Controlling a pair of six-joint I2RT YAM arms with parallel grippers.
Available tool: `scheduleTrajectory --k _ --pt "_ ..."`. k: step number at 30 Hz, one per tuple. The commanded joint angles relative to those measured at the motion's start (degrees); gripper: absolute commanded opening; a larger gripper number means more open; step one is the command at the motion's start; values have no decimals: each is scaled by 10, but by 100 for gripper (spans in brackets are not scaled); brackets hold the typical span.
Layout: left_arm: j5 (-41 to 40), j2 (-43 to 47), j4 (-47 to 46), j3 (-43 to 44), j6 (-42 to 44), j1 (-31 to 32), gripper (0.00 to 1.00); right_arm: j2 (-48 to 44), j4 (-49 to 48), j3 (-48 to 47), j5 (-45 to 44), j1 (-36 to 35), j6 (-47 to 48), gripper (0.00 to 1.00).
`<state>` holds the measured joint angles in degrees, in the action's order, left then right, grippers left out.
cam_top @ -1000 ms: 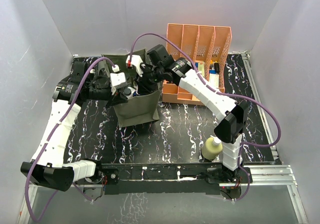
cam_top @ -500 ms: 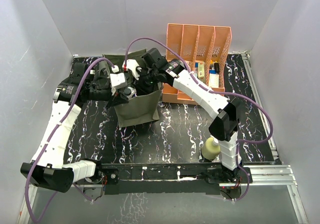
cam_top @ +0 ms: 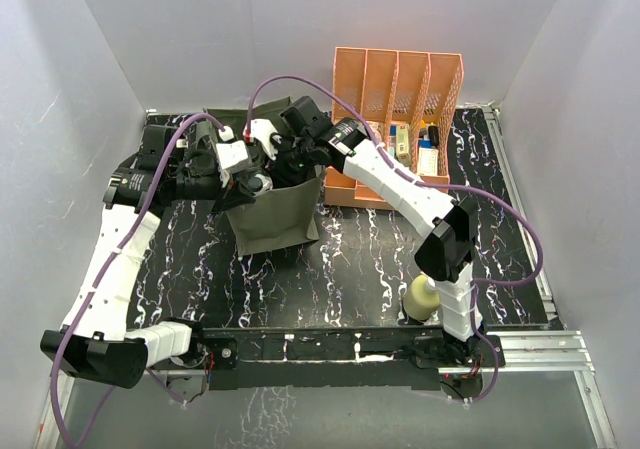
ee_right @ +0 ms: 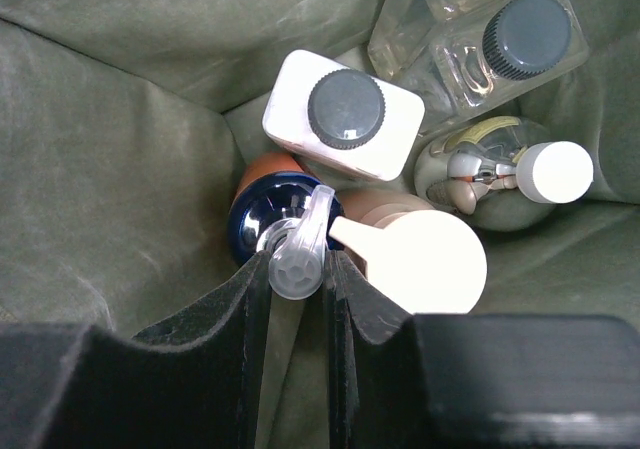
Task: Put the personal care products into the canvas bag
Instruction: Place the care product in the canvas bag.
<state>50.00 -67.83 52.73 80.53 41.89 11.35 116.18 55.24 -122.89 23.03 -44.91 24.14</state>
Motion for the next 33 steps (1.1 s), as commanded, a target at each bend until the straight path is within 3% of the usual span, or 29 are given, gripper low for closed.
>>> scheduleTrajectory --k 1,18,25,33 --pt "73 41 -22 9 -7 0 0 9 -15 -28 -18 0 10 8" --pt "72 44 -31 4 -19 -3 0 -16 -79 86 -21 -4 3 8" --pt "55 46 -41 2 -30 -4 0 -18 -87 88 -14 -5 7 8" --pt "55 48 -39 -9 -20 -4 0 -18 -82 76 -11 -6 -2 20"
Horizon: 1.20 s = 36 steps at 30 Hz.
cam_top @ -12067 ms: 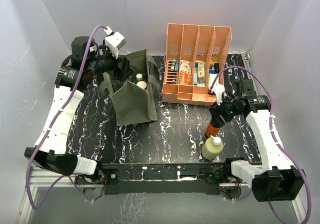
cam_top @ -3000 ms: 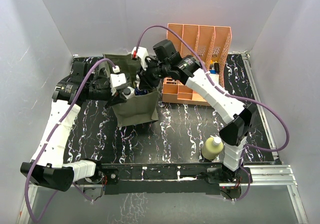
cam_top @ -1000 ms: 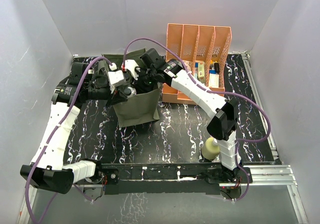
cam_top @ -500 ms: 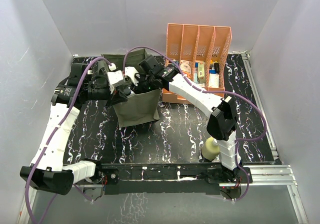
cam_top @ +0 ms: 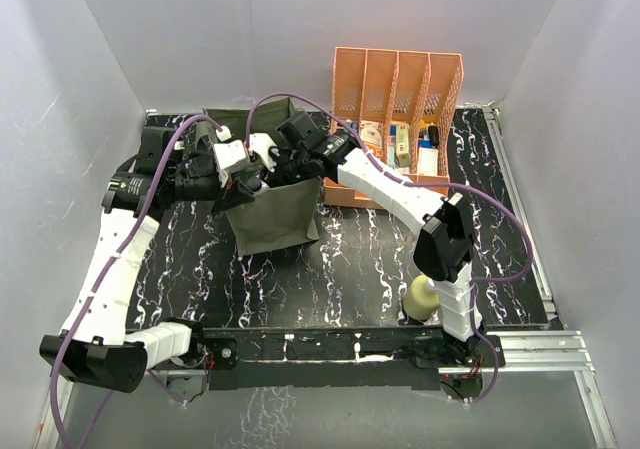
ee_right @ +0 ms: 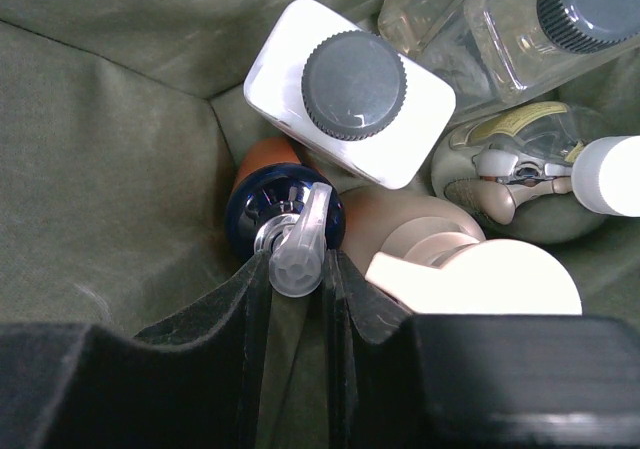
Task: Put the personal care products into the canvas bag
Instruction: Place the care product in the canvas bag.
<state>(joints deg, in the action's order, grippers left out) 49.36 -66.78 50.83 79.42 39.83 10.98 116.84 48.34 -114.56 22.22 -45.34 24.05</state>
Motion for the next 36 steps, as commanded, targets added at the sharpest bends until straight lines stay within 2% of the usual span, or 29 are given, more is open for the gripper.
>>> scheduleTrajectory --k 1,20,36 --pt "61 38 -19 0 4 0 0 -26 -13 -12 -1 -2 -4 23" --pt "65 34 -4 -14 38 0 0 -29 -1 -85 6 -2 -34 65" --pt "75 34 2 -14 46 0 0 -90 -41 -137 -48 -2 -62 70"
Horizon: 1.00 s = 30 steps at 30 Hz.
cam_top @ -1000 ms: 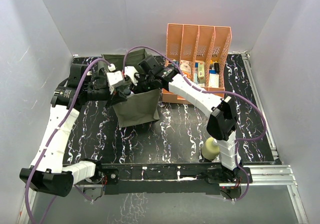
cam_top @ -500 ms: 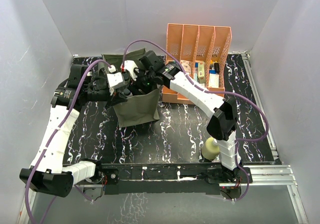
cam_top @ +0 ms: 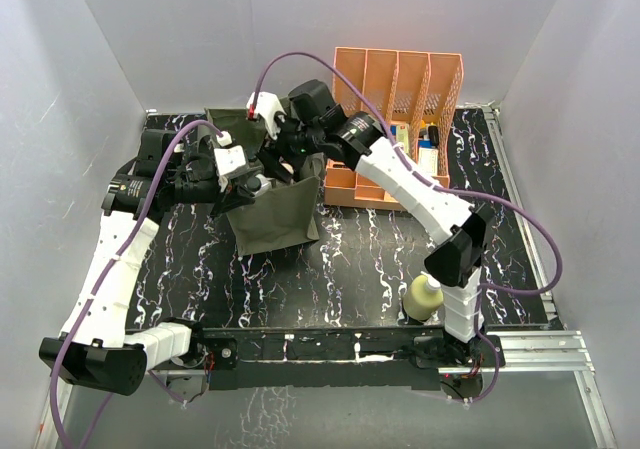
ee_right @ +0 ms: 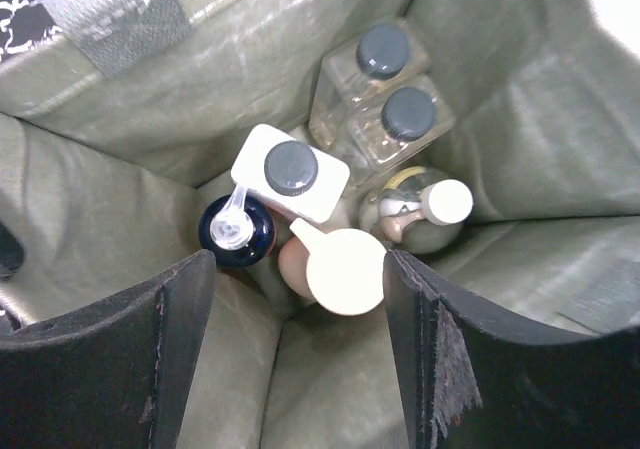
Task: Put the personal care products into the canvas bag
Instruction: Place the care product in the canvas bag, then pick up the care product from the center of the board.
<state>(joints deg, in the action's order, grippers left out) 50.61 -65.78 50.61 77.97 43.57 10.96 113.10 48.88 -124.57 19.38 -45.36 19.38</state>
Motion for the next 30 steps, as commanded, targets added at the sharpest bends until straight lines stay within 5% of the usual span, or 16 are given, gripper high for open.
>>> scheduleTrajectory --k 1,16,22,30 --pt "63 23 5 1 10 0 0 -57 -50 -39 -23 -2 -16 70" --pt "34 7 -49 14 -67 0 4 -143 -68 -16 -66 0 -19 71" --pt "28 -2 -62 40 -92 0 26 -218 -78 59 -81 41 -14 71" --pt "-1 -36 -91 143 -154 1 71 -362 -74 243 77 252 -21 71"
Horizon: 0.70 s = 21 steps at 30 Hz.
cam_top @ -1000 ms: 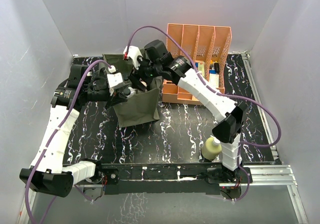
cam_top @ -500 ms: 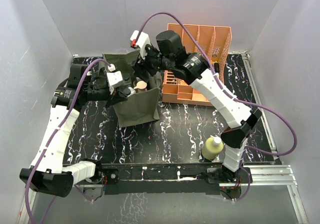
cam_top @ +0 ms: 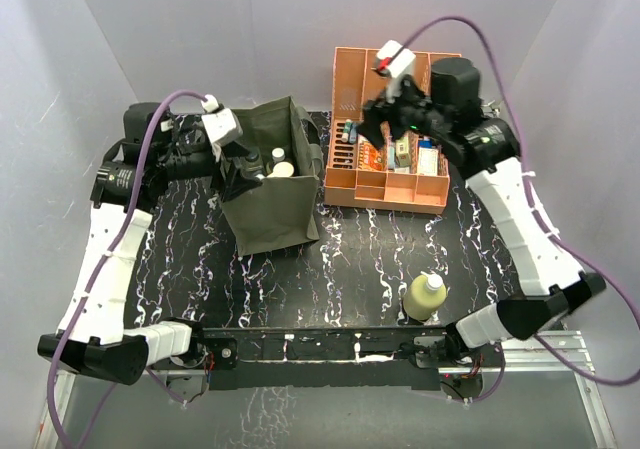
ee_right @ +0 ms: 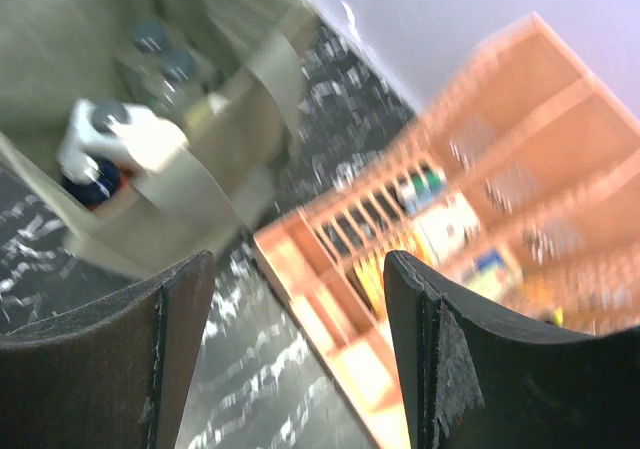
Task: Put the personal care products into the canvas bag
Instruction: Pick up the care product from the center of the board.
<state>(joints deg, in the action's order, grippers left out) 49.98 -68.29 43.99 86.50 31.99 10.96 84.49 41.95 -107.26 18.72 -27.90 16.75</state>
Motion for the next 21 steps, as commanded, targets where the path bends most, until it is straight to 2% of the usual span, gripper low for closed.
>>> scheduleTrajectory --k 1,6,11,13,21 --pt "3 -15 -28 65 -43 1 73 -97 12 94 93 98 22 71" --pt "-8 -32 -31 73 -46 3 78 -200 168 196 105 112 145 71" --pt "-52 -70 12 122 -20 59 80 -303 177 320 92 142 162 71" --pt "-80 -87 27 151 -14 97 80 -318 193 343 103 155 160 71" --pt "-62 -144 -5 176 -25 141 80 -364 339 371 145 182 242 72"
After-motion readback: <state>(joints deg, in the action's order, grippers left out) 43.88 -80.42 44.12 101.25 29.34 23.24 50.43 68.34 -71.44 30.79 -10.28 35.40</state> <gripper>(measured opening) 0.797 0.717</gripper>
